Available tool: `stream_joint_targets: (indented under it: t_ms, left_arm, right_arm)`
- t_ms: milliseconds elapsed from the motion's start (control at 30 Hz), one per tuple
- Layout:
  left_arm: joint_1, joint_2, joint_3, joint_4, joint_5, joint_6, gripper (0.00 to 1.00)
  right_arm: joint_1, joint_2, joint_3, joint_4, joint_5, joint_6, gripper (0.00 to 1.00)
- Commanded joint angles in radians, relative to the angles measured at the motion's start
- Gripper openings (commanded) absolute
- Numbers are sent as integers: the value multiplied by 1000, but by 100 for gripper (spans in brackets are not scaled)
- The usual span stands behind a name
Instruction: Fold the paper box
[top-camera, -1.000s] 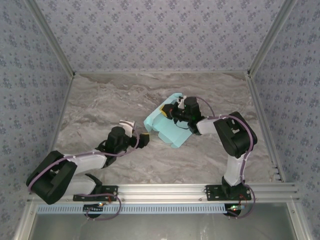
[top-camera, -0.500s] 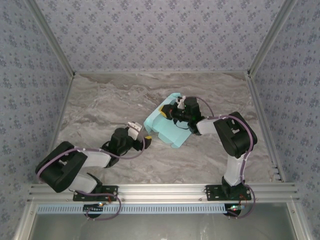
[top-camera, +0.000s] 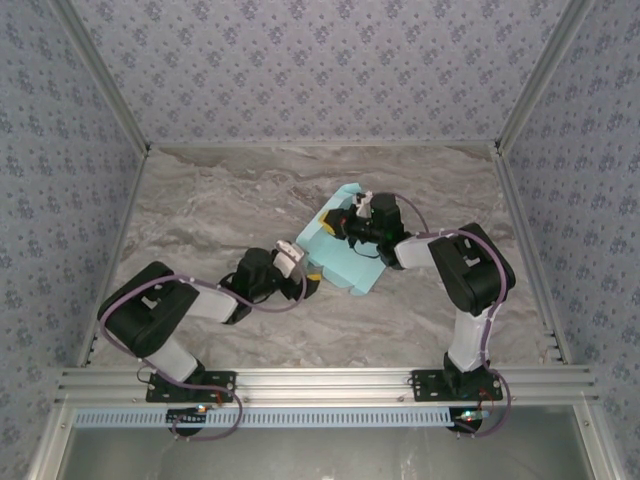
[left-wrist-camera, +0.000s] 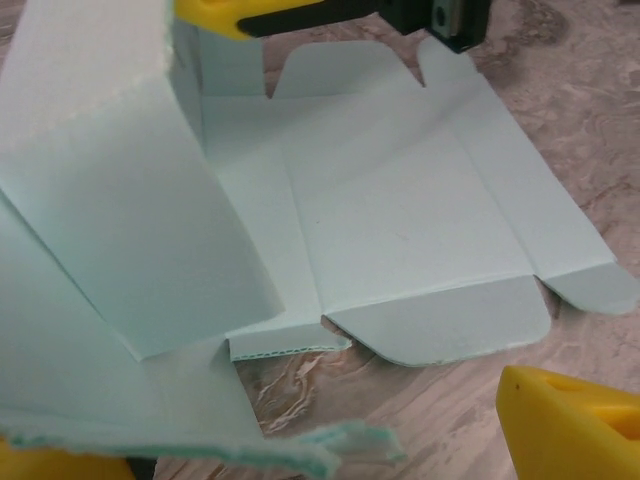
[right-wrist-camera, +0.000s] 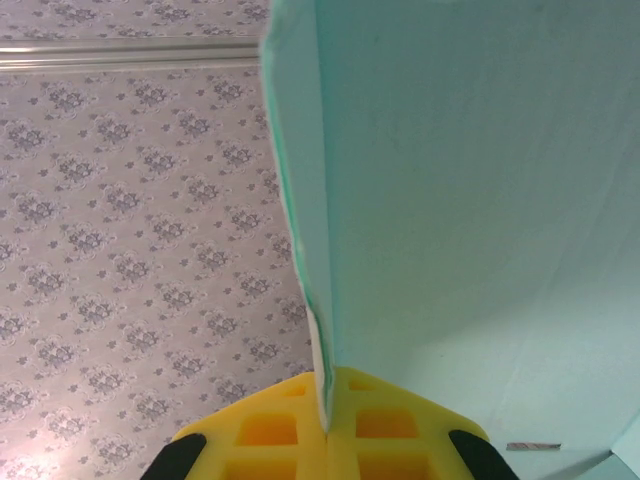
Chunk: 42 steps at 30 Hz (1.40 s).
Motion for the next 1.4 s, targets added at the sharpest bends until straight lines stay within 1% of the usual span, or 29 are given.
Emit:
stream_joint_targets:
  t_ms: [0, 33, 67, 100, 133, 233, 300, 400, 467, 500, 567, 633, 733, 833, 933, 1000, 1133, 1367]
  left_arm:
    - [-43, -48, -25, 38, 27, -14, 83]
    - [-44, -67, -51, 38, 26, -13, 81]
    - [-51, -85, -80, 39, 19, -9, 82]
    - [-64, -97, -106, 46, -17, -7, 87]
    - [-71, -103, -128, 54, -50, -9, 88]
    - [-71, -104, -176, 124, -173, -35, 89]
    - [-71, -114, -201, 179, -235, -49, 86]
    - [-71, -144, -233, 214, -270, -51, 86]
    - [-71, -164, -262, 246, -249, -23, 86]
    - [-69, -176, -276, 260, -265, -13, 86]
    - [-57, -211, -270, 197, -315, -6, 88]
    - [-43, -241, -244, 126, -334, 9, 88]
    - [-25, -239, -213, 114, -357, 13, 87]
    - [2, -218, -180, 126, -316, 7, 84]
    - [11, -158, -138, 146, -263, 14, 78]
    - [11, -107, -116, 183, -206, 16, 74]
    - [10, -24, -66, 217, -126, -9, 72]
    - [2, 62, 9, 216, -131, -45, 64]
  right_arm:
    - [-8, 3, -9, 19, -5, -6, 0]
    - [-10, 1, -12, 19, -5, -7, 0]
    - [-11, -1, -13, 16, -6, -6, 0]
    - [-12, -2, -15, 17, -10, -1, 0]
    - [-12, -6, -13, 16, -15, -1, 0]
    - [-14, -24, -7, -27, -31, -20, 0]
    - [-15, -37, 0, -51, -39, -36, 0]
    - [-20, -50, 2, -72, -49, -50, 0]
    - [-25, -52, 1, -77, -54, -59, 0]
    - [-25, -49, -4, -72, -56, -57, 0]
    - [-26, -46, -11, -52, -67, -52, 0]
    - [-27, -42, -15, -38, -76, -53, 0]
    - [-29, -38, -20, -29, -84, -57, 0]
    - [-32, -19, -27, -7, -93, -38, 0]
    - [-36, 6, -37, 46, -98, -2, 0]
    - [-35, 16, -39, 56, -97, 8, 0]
    - [-34, 16, -42, 59, -89, 10, 0]
    - [-27, 7, -61, 57, -58, 13, 0]
